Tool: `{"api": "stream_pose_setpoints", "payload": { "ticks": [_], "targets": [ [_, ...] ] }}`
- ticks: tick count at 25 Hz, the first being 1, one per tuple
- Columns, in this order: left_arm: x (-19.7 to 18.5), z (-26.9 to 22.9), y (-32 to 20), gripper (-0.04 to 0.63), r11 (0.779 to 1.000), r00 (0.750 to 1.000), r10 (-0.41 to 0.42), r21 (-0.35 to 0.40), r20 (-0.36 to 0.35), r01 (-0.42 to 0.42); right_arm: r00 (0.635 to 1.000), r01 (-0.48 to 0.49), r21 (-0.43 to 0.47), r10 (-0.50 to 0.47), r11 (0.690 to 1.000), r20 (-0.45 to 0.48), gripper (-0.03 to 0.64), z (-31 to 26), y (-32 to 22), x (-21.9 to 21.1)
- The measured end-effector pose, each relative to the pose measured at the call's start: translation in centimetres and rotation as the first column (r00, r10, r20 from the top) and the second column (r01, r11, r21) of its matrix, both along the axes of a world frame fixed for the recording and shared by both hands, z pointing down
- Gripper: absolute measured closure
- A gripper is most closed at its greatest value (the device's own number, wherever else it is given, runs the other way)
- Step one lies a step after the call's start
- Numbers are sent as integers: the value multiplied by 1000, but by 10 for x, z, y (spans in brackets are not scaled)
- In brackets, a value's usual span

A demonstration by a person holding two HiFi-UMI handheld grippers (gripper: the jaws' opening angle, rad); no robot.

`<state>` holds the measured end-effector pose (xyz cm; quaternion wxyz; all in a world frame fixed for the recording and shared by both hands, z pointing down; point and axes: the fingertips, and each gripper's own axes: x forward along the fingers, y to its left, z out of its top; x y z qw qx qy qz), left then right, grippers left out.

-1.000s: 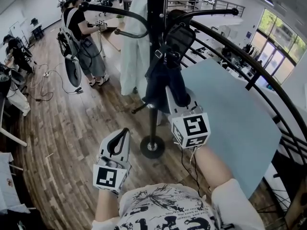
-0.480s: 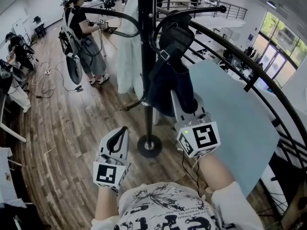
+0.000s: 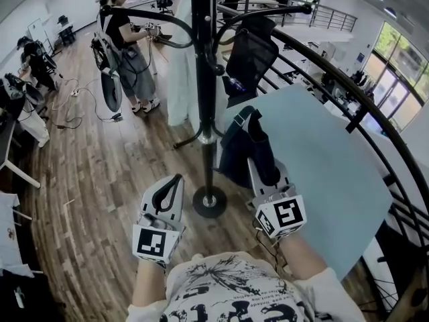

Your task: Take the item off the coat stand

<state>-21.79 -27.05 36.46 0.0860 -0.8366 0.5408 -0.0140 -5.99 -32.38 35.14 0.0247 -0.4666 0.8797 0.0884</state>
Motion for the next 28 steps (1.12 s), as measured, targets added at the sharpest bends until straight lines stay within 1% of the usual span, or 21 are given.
{"api": "stream_pose_setpoints", "payload": {
  "ticks": [5,8,11,18,21,23,25,28],
  "targets": [
    [2,3,8,591,1000,1000,-10,-28,2,10,1000,-10,-80,11,997,21,606,42,7,18],
    [5,-7,7,591,999,1000,-32,10,-2,32,1000,-8,-101,11,995,28,606,53,11,26],
    [13,-13,8,591,999,999,-31,21,-7,31,1000,-5,-101,7,995,24,606,55,14,31],
    [18,-9,12,591,999,998,-50,8,-25,50,1000,21,-82,-19,996,20,607,47,23,34],
    [21,-6,12,591,998,998,-57,-2,-12,57,999,50,-70,-50,996,-5,609,39,25,31],
    [26,0,13,591,998,998,-57,-22,4,57,998,60,-62,-61,996,-16,610,36,26,33],
    [31,7,14,591,998,999,-44,-40,13,45,998,64,-59,-65,996,-16,609,35,25,35],
    [36,10,13,591,998,999,-41,-44,15,41,997,71,-57,-72,996,-13,610,35,25,37]
  ]
}}
